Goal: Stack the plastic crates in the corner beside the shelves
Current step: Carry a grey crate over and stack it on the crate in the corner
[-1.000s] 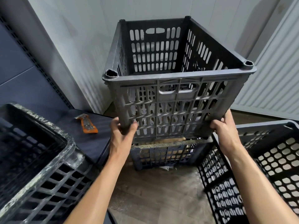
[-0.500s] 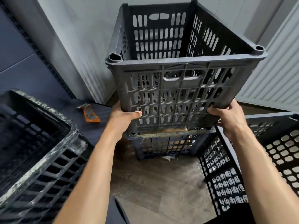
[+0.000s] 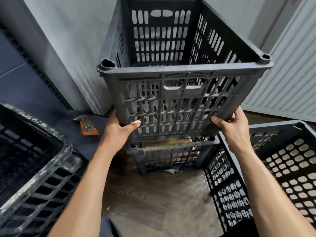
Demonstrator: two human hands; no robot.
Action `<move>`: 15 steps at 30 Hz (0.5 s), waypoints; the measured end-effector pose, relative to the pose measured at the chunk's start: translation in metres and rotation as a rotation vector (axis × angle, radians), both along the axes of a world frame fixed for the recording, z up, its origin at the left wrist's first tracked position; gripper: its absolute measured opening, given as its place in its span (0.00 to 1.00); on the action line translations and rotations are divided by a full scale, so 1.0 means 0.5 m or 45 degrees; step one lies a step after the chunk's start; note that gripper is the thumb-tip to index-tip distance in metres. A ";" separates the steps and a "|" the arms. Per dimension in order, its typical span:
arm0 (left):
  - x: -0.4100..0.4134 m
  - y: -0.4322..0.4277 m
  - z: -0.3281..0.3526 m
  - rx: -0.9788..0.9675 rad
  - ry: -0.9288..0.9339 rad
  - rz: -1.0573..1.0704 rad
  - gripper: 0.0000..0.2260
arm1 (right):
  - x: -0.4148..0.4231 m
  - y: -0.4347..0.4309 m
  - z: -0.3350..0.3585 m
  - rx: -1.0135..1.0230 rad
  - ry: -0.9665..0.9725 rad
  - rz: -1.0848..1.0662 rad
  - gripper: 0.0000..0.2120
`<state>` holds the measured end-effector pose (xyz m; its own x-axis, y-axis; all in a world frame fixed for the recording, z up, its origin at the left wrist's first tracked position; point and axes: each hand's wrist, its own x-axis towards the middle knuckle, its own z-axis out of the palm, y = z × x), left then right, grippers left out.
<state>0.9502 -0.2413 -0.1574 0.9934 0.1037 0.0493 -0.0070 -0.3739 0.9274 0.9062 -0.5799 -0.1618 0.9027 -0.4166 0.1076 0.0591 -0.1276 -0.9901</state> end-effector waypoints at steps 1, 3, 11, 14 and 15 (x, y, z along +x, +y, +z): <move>-0.003 0.001 0.002 -0.011 -0.008 -0.010 0.16 | -0.002 -0.002 0.005 -0.003 -0.005 0.006 0.19; -0.015 0.002 -0.008 -0.040 -0.012 -0.015 0.16 | -0.011 -0.007 0.010 -0.009 -0.012 0.016 0.20; -0.032 0.006 -0.046 -0.045 0.056 -0.002 0.11 | -0.029 -0.007 -0.016 -0.079 0.037 0.016 0.21; -0.035 0.004 -0.047 -0.020 0.062 -0.030 0.11 | -0.029 -0.008 -0.021 -0.086 0.054 0.004 0.21; -0.036 0.003 -0.046 -0.018 0.062 -0.034 0.11 | -0.030 -0.007 -0.022 -0.092 0.063 0.000 0.21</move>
<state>0.9322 -0.2396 -0.1803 0.9970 0.0778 -0.0001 0.0283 -0.3609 0.9322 0.8914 -0.5836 -0.1726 0.9077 -0.4091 0.0931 0.0107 -0.1992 -0.9799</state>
